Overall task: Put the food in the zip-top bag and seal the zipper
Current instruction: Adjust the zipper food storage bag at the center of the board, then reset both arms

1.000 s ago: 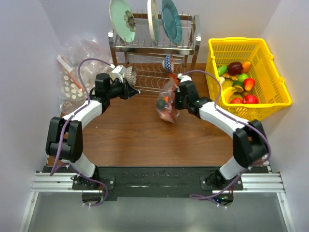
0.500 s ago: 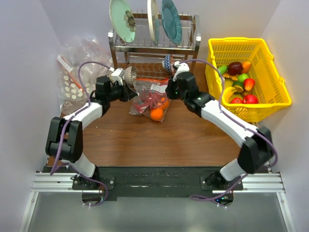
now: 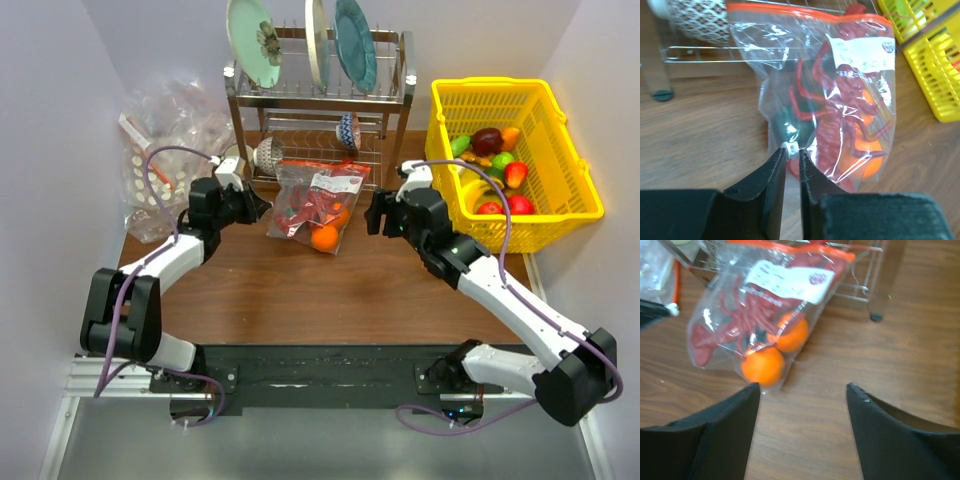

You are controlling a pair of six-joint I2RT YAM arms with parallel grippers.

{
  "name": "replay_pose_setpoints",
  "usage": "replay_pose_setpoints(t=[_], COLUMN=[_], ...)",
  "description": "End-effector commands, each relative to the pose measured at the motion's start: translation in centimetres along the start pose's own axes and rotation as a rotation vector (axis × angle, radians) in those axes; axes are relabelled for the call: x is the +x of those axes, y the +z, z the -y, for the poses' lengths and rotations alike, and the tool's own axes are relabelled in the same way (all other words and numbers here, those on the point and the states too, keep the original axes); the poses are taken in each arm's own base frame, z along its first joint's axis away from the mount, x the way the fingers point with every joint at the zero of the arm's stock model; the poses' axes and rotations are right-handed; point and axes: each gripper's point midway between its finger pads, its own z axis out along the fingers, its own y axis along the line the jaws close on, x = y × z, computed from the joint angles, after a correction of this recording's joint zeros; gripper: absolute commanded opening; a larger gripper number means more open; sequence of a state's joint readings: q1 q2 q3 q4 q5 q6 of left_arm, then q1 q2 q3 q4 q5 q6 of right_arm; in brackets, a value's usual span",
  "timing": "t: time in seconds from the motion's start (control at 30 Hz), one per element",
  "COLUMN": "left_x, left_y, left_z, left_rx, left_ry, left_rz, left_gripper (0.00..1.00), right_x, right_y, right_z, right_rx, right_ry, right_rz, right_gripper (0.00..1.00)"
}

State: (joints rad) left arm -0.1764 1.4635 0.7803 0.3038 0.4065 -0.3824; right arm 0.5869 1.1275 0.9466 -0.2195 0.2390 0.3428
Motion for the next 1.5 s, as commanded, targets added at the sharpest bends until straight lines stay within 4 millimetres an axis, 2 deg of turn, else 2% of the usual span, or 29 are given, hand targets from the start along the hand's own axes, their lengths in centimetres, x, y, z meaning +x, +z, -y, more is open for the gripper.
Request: replay_pose_setpoints(t=[0.0,0.03,0.07,0.13,0.3,0.33,0.37,0.4,0.43,0.47,0.53,0.63,0.67,0.77,0.9,0.93,1.0,1.17,1.47], left_x=[-2.1,-2.0,-1.8,-1.0,0.1,-0.3,-0.3,-0.6,-1.6,-1.5,-1.9,-1.6,-1.5,-1.2,-2.1,-1.2,-1.2,0.2,0.3], left_y=[-1.7,-1.8,-2.0,-1.9,-1.8,-2.0,-2.3,-2.7,-3.4,-3.8,-4.7,-5.9,-6.2,-7.6,-10.1,-10.2,-10.7,-10.8,-10.6], left_z=[-1.6,-2.0,-2.1,-2.5,-2.9,-2.5,-2.4,-2.1,-1.2,-1.0,0.4,2.2,2.5,3.3,4.5,4.1,3.9,2.8,2.7], left_rx=[-0.097,-0.115,-0.122,-0.129,-0.132,-0.122,-0.12,-0.113,-0.093,-0.087,-0.048,0.027,0.038,0.048,0.061,0.037,0.017,-0.029,-0.025], left_ry=[0.027,0.025,0.02,0.012,-0.008,-0.007,-0.013,-0.014,-0.007,-0.011,-0.01,-0.012,-0.011,-0.046,-0.101,-0.151,-0.154,-0.129,-0.126], left_rz=[0.122,0.131,0.135,0.123,0.121,0.134,0.145,0.163,0.197,0.194,0.196,0.195,0.193,0.202,0.287,0.269,0.276,0.259,0.251], left_gripper=[0.27,0.3,0.34,0.42,0.49,0.5,0.58,0.6,0.65,0.72,0.76,0.88,1.0,1.0,1.0,1.0,1.0,1.0,1.0], right_x=[1.2,1.7,2.4,3.0,2.8,2.8,2.7,2.5,2.5,2.3,2.4,2.4,2.3,2.1,1.9,2.4,2.2,2.9,2.9], right_y=[-0.8,-0.8,-0.9,-1.1,-1.8,-1.9,-2.0,-2.3,-2.4,-2.5,-2.7,-2.8,-2.9,-3.7,-4.5,-4.5,-4.9,-5.1,-5.4], right_z=[2.0,2.2,2.6,3.3,4.0,4.0,4.2,4.2,4.0,4.0,4.2,5.1,5.5,6.6,7.2,7.3,7.2,7.4,7.5], right_rx=[0.083,0.096,0.109,0.139,0.17,0.171,0.178,0.178,0.168,0.163,0.169,0.208,0.228,0.287,0.298,0.298,0.28,0.281,0.285], right_ry=[0.076,0.107,0.112,0.124,0.112,0.112,0.111,0.119,0.114,0.112,0.098,0.096,0.095,0.107,0.109,0.11,0.123,0.133,0.146], right_rz=[0.025,0.023,0.013,0.002,0.008,0.009,0.013,0.021,0.02,0.021,0.023,0.045,0.054,0.069,0.097,0.094,0.118,0.111,0.114], right_gripper=[0.85,0.95,0.99,0.99,0.99,0.99,0.99,0.99,0.99,0.99,0.99,0.99,0.99,0.99,0.99,0.99,0.99,0.99,0.99])
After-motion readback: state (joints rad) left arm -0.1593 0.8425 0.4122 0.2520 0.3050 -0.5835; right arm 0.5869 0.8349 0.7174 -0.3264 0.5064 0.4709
